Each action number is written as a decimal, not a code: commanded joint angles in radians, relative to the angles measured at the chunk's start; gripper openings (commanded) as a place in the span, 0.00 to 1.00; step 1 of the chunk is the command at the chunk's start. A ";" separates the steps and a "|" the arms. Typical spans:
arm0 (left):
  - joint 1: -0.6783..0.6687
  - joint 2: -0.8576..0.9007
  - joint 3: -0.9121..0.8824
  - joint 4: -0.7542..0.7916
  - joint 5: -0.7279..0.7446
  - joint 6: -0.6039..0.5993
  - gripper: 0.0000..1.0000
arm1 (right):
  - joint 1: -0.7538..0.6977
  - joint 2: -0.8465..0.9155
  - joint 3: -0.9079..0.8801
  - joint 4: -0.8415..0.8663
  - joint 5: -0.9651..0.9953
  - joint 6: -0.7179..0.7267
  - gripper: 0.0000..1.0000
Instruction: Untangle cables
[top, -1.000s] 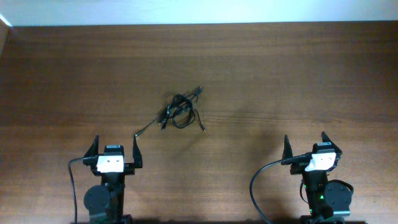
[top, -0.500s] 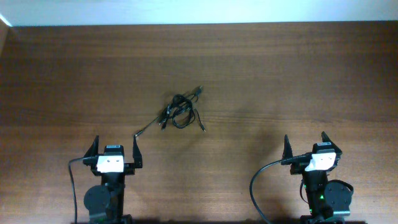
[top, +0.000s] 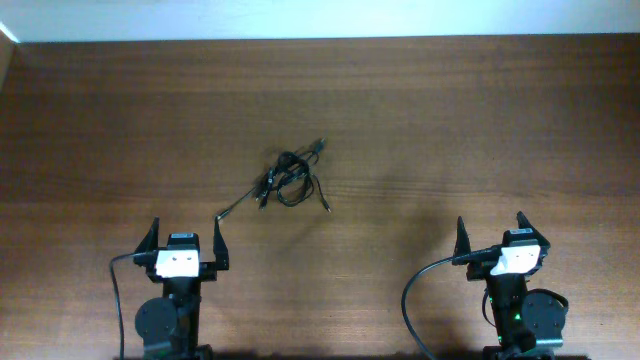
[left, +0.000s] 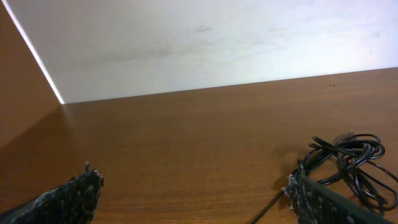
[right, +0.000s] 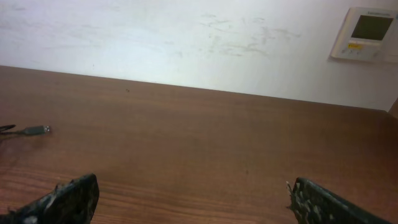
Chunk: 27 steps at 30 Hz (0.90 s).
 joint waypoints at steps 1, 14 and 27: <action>0.004 -0.003 -0.002 -0.006 -0.003 0.009 0.99 | 0.006 -0.011 -0.005 -0.004 -0.019 -0.003 0.99; 0.004 -0.003 -0.002 -0.005 0.000 0.009 0.99 | 0.006 -0.011 -0.005 -0.004 -0.019 -0.004 0.99; 0.004 0.060 0.044 -0.002 0.039 -0.021 0.99 | 0.006 -0.011 -0.005 -0.004 -0.019 -0.004 0.99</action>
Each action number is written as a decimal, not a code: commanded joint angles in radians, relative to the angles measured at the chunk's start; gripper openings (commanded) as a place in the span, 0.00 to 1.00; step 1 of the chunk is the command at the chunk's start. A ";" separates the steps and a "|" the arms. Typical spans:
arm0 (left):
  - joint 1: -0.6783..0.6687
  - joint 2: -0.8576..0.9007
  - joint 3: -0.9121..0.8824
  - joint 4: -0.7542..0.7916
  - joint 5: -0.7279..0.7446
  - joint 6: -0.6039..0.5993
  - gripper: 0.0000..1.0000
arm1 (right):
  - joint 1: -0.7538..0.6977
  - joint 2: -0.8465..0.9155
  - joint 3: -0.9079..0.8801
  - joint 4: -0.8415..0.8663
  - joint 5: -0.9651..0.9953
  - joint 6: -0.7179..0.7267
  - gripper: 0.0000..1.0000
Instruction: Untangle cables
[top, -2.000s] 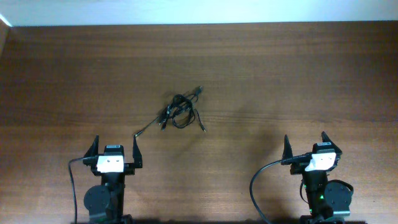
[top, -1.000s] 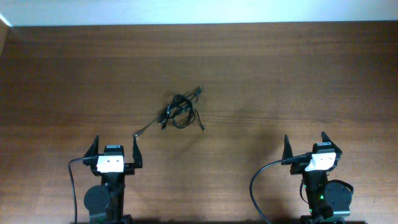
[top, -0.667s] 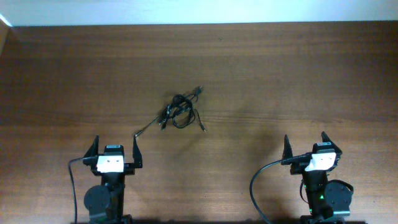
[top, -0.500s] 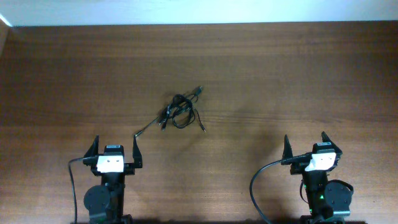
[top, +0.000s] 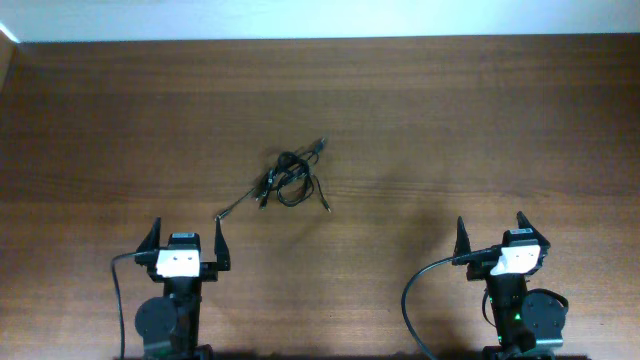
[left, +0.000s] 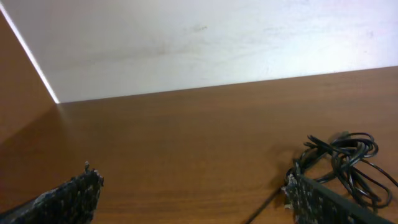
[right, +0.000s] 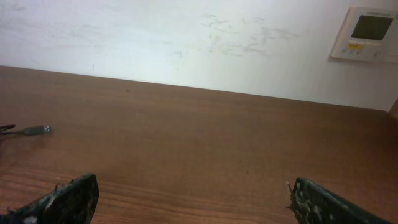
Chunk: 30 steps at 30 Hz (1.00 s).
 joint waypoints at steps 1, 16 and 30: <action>0.004 0.078 0.057 -0.003 0.031 -0.016 0.99 | 0.006 -0.011 -0.005 -0.004 -0.019 -0.004 0.99; 0.004 0.627 0.302 -0.026 0.109 -0.015 0.99 | 0.006 -0.011 -0.005 -0.004 -0.019 -0.004 0.99; -0.127 0.988 0.608 -0.266 0.098 0.060 0.99 | 0.006 -0.011 -0.005 -0.004 -0.019 -0.004 0.99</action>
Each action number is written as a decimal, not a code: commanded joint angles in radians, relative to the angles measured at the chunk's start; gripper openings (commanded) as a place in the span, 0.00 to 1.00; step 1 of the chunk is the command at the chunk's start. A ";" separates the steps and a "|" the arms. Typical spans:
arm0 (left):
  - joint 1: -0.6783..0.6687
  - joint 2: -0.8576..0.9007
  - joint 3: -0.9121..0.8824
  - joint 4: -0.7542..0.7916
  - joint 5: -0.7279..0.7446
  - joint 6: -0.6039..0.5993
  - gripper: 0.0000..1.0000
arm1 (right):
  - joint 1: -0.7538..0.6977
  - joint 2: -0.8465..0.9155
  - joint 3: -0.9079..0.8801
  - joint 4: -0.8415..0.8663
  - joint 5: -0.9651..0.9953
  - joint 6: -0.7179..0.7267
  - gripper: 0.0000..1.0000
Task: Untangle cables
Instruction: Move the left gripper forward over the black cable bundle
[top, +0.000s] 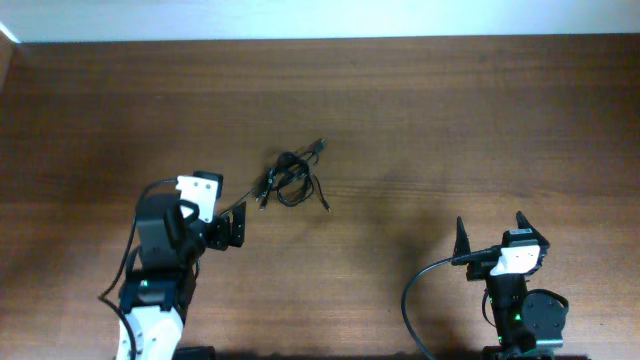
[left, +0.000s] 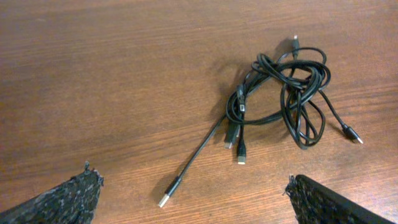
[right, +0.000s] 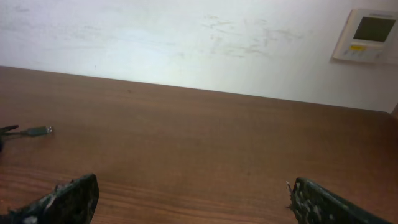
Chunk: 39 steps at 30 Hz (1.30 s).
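Observation:
A knot of thin black cables (top: 290, 178) lies left of the table's middle. In the left wrist view the tangle (left: 286, 93) fills the upper right, with one loose strand running down to a silver-tipped plug (left: 166, 198). My left gripper (top: 213, 228) hovers open just short of the tangle, and the plug lies between its fingertips (left: 87, 186), untouched. My right gripper (top: 490, 237) stands open and empty at the front right, far from the cables. The right wrist view catches only one plug end (right: 37, 130) at its left edge.
The brown wooden table (top: 450, 120) ends at a white wall at the back. A wall control panel (right: 370, 34) shows at the upper right of the right wrist view. Each arm's own black cable (top: 410, 300) loops beside its base.
My left arm has left its rest pose at the front edge, reached toward the tangle and tilted down over the loose plug. The cables and the right arm have not moved.
Both grippers first stood open at the front edge, with the tangle lying mid-table. A second ago the left wrist view had shifted slightly and nothing else had changed. Now the open left gripper is over the loose strand's plug end.

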 joint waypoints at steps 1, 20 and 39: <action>-0.016 0.102 0.134 -0.084 0.005 0.039 0.99 | 0.005 -0.008 -0.005 -0.004 -0.012 -0.004 0.99; -0.016 0.292 0.299 -0.229 0.011 0.075 0.99 | 0.005 -0.008 -0.005 -0.004 -0.012 -0.004 0.99; -0.016 0.292 0.298 -0.237 0.011 0.075 0.99 | 0.005 -0.008 -0.005 -0.004 -0.012 -0.004 0.99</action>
